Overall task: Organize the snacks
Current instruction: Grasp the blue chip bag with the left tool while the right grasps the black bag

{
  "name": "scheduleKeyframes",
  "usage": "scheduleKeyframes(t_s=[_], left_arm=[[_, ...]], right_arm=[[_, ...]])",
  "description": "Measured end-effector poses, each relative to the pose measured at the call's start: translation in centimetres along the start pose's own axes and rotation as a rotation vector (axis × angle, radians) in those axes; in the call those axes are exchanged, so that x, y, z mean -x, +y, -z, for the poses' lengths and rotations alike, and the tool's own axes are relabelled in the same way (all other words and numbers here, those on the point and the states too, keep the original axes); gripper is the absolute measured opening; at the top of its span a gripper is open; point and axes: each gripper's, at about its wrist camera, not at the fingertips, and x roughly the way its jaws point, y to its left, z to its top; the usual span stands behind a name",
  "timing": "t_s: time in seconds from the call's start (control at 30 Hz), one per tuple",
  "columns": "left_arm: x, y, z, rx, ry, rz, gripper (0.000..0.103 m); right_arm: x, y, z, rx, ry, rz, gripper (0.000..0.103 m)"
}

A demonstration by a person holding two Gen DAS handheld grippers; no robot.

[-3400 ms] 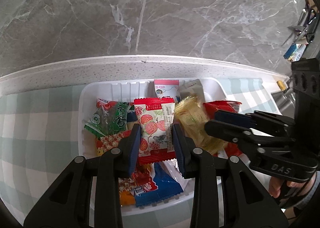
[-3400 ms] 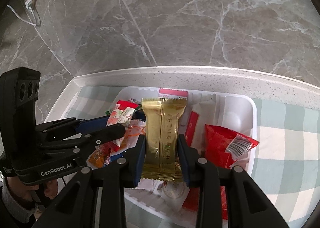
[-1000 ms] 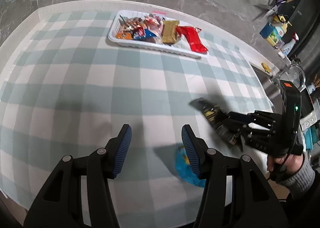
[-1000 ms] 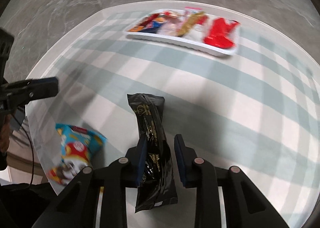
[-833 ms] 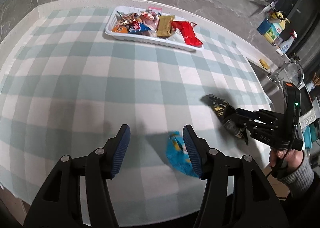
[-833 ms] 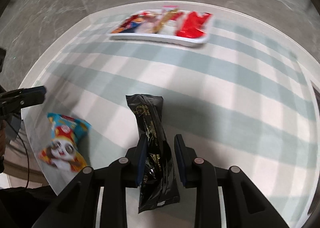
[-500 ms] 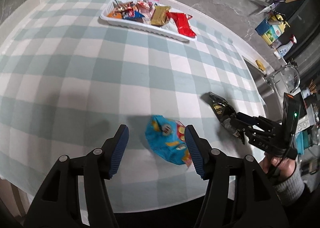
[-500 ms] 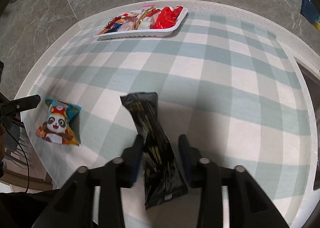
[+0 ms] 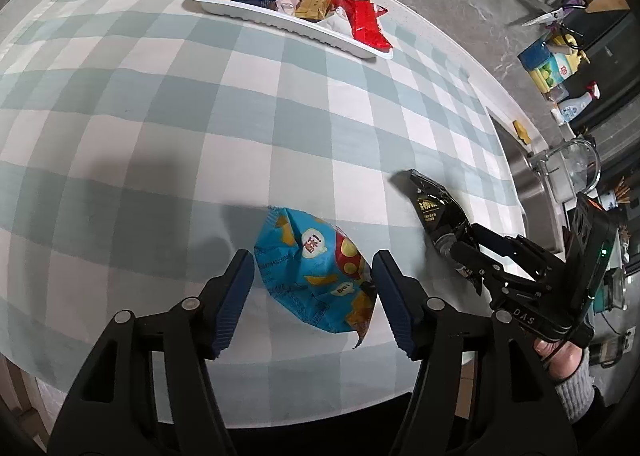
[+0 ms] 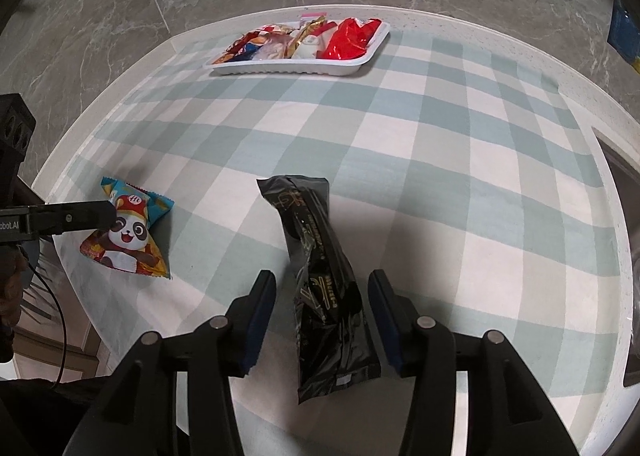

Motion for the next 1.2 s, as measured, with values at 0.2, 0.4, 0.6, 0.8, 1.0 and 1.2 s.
scheduleKeyframes(t_s=[0.2,0.4,0.6,0.8,1.0,1.2], left_arm=[[-0.4,-0.4,-0.3,0.005,0.0,0.012,0.061],[-0.6,-0.5,-0.5,0.023,0.003,0.029,0.061],[-0.4,-0.5,-0.5,0.021,0.003,0.032,0.061],[-0.5,-0.5,-0.3,0.027,0.011,0.038,0.061],[-0.3,-0.6,-0.5,0.05,0.004,0.049,0.061],[-1.3,-0.7,-0.5,0.042,0.027,0.016,0.061]], right_arm=[[-0.6,0.2,-0.3,0.02,0.014,0.003,0.053],[-1.0,0.1,-0.4,0.028,0.025,0.001,0.053],[-1.2,0.1,-0.4,0.027,0.028,-0.001,0.055],[-1.6,0.3,-0.3,0.035,0.036,-0.005,0.056],[-1.6,0.5,-0.3,0.039,0.037,-0.007,0.056],[-1.6,0.5,-0.3,0.038,0.036,-0.006,0.057]])
